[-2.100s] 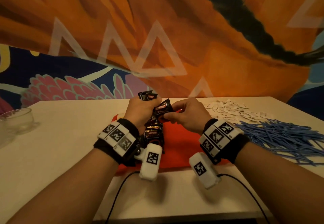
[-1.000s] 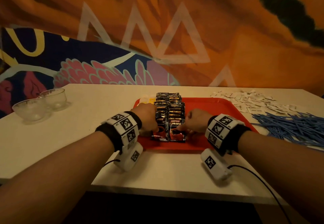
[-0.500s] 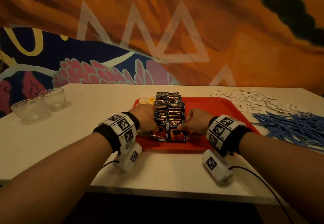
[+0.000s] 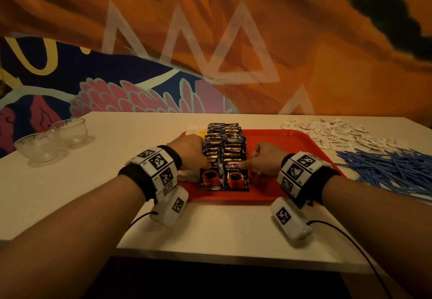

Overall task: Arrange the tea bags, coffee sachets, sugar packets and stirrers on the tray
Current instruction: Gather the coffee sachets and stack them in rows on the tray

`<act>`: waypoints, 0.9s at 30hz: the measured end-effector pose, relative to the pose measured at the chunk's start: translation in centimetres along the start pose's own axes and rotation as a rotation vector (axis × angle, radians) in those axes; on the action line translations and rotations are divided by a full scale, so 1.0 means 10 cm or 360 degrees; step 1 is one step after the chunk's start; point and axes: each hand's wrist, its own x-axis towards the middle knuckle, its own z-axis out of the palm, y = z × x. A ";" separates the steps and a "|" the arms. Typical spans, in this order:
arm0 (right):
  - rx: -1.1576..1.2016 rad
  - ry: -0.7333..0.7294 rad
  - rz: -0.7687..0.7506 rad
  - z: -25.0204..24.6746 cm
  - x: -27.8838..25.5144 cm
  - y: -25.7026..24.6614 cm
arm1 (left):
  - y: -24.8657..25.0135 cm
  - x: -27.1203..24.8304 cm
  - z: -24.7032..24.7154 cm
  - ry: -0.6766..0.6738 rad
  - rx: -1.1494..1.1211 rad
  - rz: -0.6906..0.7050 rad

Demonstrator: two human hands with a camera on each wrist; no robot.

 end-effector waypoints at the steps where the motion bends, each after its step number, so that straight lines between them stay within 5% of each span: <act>1: -0.0001 0.0021 -0.0015 -0.01 0.00 0.00 | -0.01 0.00 -0.02 0.0012 -0.0093 -0.0012; 7: 0.0102 0.0106 -0.0121 -0.13 0.04 -0.04 | -0.01 -0.02 -0.16 0.0142 -0.0964 -0.0140; 13: 0.0300 0.0124 -0.0569 -0.13 0.03 -0.23 | 0.03 -0.07 -0.27 0.0172 -0.1866 0.0007; 20: 0.0533 0.0136 -0.0739 0.01 0.06 -0.43 | 0.19 -0.08 -0.17 0.0272 -0.2158 0.0044; 27: 0.0483 0.0477 -0.0755 -0.05 0.09 -0.40 | 0.17 -0.01 -0.12 0.0854 -0.2124 -0.0134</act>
